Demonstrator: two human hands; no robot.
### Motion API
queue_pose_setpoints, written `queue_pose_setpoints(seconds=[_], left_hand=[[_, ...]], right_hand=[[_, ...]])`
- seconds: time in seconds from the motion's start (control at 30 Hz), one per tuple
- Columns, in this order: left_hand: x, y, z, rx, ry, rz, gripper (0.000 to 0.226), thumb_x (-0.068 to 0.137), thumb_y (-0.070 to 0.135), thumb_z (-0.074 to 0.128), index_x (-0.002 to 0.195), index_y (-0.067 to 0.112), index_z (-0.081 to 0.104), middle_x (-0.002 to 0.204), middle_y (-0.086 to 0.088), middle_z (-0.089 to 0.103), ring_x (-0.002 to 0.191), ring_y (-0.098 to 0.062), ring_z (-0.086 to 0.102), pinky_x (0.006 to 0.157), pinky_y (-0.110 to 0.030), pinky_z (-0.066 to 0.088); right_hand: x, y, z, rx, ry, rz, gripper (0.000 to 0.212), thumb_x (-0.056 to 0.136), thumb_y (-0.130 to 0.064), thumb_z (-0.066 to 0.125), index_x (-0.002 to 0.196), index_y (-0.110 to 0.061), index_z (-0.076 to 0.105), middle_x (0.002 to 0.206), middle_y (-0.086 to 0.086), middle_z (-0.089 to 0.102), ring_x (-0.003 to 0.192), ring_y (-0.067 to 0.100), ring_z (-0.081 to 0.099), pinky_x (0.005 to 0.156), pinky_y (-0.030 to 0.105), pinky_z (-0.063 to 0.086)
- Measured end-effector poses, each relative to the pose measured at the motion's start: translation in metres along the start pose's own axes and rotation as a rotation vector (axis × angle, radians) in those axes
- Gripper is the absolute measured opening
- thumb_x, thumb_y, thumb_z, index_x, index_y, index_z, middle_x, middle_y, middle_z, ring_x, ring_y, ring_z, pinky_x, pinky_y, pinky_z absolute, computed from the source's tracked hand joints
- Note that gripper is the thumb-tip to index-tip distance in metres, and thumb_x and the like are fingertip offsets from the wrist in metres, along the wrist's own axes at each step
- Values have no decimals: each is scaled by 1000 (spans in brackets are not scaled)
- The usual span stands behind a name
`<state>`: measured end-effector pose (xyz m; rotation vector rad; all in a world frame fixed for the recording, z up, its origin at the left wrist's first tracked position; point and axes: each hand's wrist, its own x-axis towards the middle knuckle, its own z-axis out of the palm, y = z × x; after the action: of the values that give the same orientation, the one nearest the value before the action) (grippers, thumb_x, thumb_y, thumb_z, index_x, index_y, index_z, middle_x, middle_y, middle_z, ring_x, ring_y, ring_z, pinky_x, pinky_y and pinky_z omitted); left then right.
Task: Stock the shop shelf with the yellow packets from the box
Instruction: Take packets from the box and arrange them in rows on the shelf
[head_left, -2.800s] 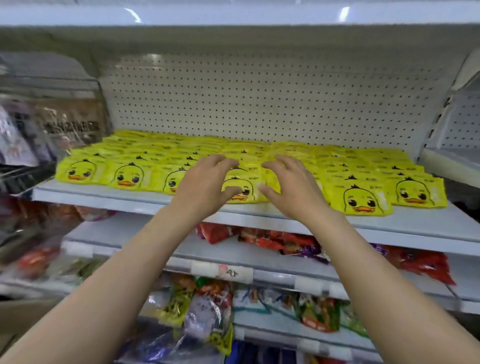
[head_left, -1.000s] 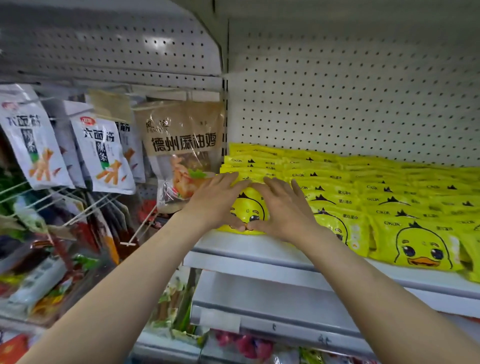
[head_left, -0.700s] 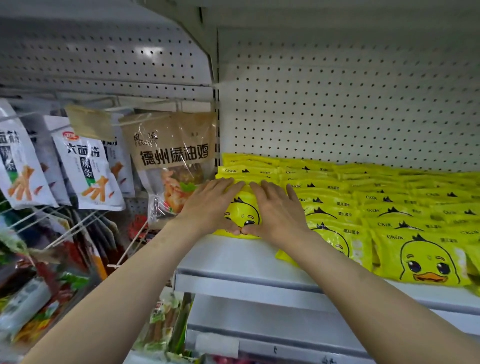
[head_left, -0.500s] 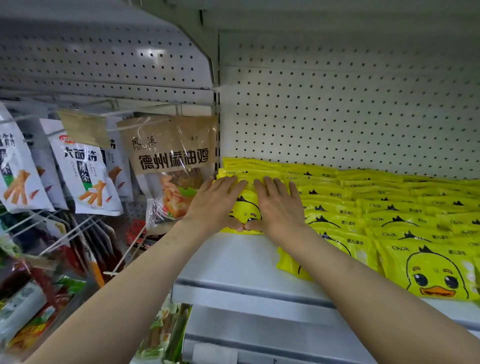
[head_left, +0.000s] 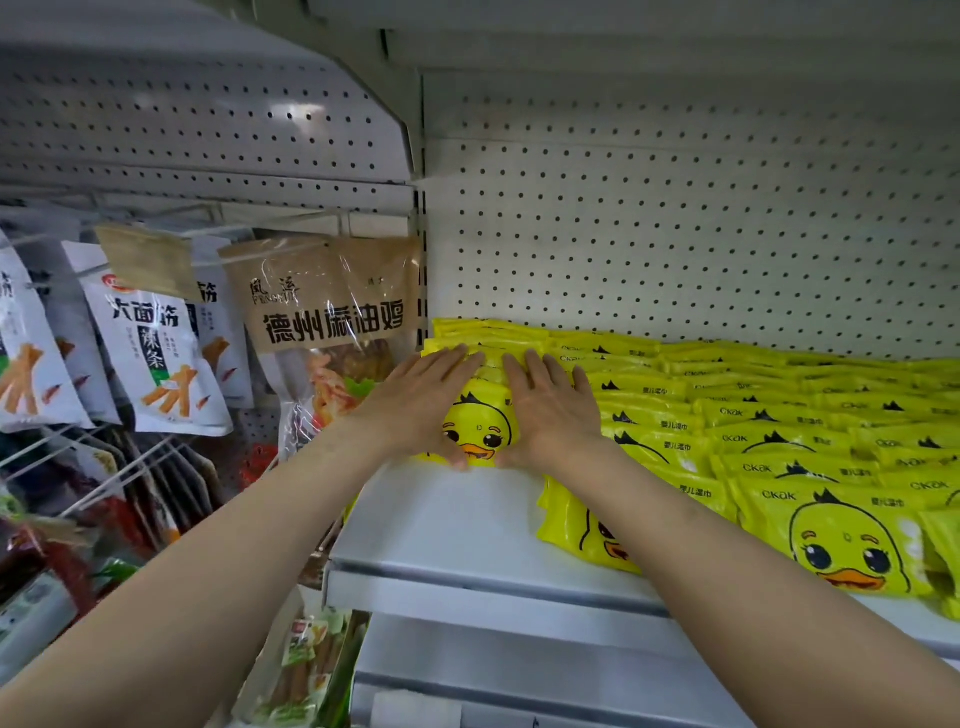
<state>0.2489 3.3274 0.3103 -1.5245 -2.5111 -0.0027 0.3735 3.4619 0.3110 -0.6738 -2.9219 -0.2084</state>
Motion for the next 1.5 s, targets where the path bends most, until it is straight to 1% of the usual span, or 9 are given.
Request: queue_pose_setpoints(seconds=[0.2,0.5,0.67,0.83,0.93,1.03,1.13,1.33,1.5], left_hand=[[10,1,-2,136,-30,-12,139,58,54,85,155,23,-9,164,0,-6,150,-20,3,119,-43,8],[4,18,-7,218,-8,-93,135,64,51,84,154,17,-10,163,-5,3,150,-23,11,119,-46,10],[-7,28,-11,189,-40,-142,136,67,50,82,152,12,-18,163,-9,1,150,-25,8,121,-47,6],[-9,60,-34,76,0,-136,107,86,50,65,154,14,-8,164,-6,-2,151,-22,1,121,-49,6],[-5,91,-43,-58,43,-45,91,93,50,55,156,17,-1,164,-3,0,151,-18,0,121,-46,7],[-6,127,-46,-187,-65,89,110,79,65,63,156,22,-2,164,0,-4,150,-15,-4,122,-45,3],[-8,153,-37,-182,-157,180,127,66,69,72,155,26,-9,163,4,-11,149,-12,-14,122,-45,-4],[-4,165,-22,-117,-202,183,139,59,68,78,153,26,-15,161,4,-19,147,-12,-20,121,-46,-6],[1,165,-19,-74,-127,163,133,62,71,74,155,26,-11,162,4,-16,148,-11,-18,122,-44,-6]], right_hand=[[8,0,-1,-26,-55,21,133,70,-55,81,156,-15,-12,166,8,-8,153,28,-5,122,54,7],[11,-3,-1,-13,-26,6,128,71,-53,81,157,-13,-5,166,10,-1,153,29,1,121,55,10],[-4,14,-14,124,-12,-26,110,82,-67,61,158,-15,1,166,6,0,153,24,-1,123,50,7],[-33,53,-39,193,15,-25,92,89,-67,52,158,-19,13,166,4,8,153,22,8,123,45,14],[-55,87,-49,217,-8,-13,97,84,-68,58,158,-26,12,166,2,9,152,20,10,122,42,18],[-79,117,-50,191,-75,-7,112,74,-72,66,158,-29,7,166,-2,2,153,18,6,123,43,15],[-99,138,-41,143,-185,-11,130,62,-75,73,158,-29,-1,166,-4,-7,153,16,-6,124,45,7],[-118,145,-25,66,-256,-89,141,56,-74,78,157,-27,-9,165,-4,-16,151,15,-17,123,45,-5],[-105,147,-18,20,-175,-114,135,61,-71,77,158,-25,-4,166,-2,-10,152,16,-13,124,46,-2]])
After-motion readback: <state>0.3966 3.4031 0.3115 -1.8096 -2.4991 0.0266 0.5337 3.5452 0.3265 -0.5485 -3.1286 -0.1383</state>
